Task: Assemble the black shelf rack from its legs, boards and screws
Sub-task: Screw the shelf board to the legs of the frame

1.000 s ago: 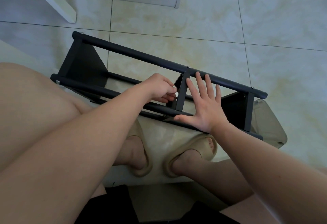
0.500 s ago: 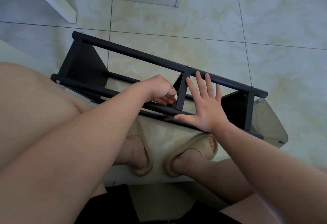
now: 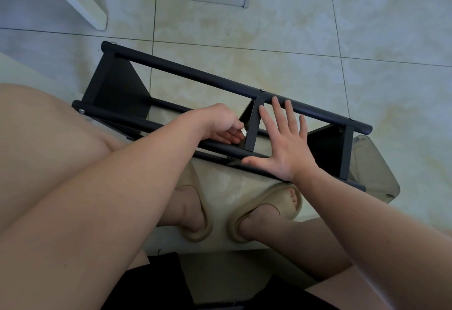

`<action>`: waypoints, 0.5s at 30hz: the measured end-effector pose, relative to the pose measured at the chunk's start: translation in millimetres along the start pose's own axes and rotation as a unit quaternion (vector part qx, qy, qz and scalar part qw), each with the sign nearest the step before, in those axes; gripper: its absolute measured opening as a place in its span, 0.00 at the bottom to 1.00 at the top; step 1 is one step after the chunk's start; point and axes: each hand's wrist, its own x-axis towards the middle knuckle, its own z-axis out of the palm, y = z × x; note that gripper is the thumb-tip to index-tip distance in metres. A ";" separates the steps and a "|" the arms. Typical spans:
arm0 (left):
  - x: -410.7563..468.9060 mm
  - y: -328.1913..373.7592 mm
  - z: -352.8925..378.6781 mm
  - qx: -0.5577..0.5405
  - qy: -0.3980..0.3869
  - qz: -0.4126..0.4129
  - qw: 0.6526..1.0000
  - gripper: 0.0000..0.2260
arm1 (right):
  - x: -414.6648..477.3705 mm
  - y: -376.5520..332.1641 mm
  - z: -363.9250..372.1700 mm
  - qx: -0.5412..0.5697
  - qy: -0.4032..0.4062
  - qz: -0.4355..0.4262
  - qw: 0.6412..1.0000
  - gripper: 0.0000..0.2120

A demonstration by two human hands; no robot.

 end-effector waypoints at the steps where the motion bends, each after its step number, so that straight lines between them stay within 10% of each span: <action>1: -0.6 -0.1 -0.6 0.009 -0.003 -0.002 1.000 0.06 | -0.1 0.0 0.1 0.001 0.000 0.000 1.000 0.59; 15: -3.7 -2.4 -6.2 0.121 -0.018 0.021 0.992 0.10 | -0.1 1.3 2.0 0.005 0.007 -0.002 1.000 0.59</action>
